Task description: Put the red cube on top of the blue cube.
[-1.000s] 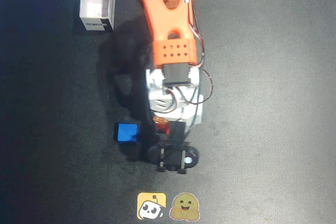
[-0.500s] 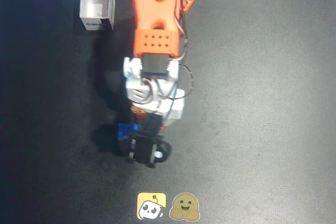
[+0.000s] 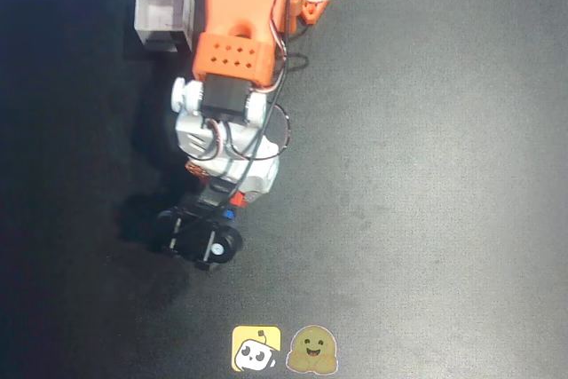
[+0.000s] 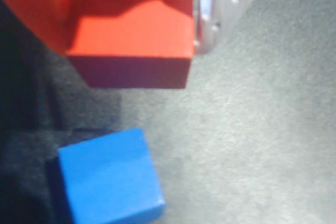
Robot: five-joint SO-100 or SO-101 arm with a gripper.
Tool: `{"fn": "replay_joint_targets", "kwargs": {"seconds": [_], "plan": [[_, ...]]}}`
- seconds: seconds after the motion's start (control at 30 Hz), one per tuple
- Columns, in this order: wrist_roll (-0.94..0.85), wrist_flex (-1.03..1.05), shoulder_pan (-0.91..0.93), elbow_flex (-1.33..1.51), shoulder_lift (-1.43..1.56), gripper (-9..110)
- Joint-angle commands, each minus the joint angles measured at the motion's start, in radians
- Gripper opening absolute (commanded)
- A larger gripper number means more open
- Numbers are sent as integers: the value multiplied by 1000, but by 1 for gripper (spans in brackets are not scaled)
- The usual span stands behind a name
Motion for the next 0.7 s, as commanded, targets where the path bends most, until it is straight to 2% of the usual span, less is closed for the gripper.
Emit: {"fn": "replay_joint_targets", "kwargs": {"seconds": [0.0,0.67], "plan": [[2,3,18,-26,72,2],[-23,-61,46,-199,-77,2]]}}
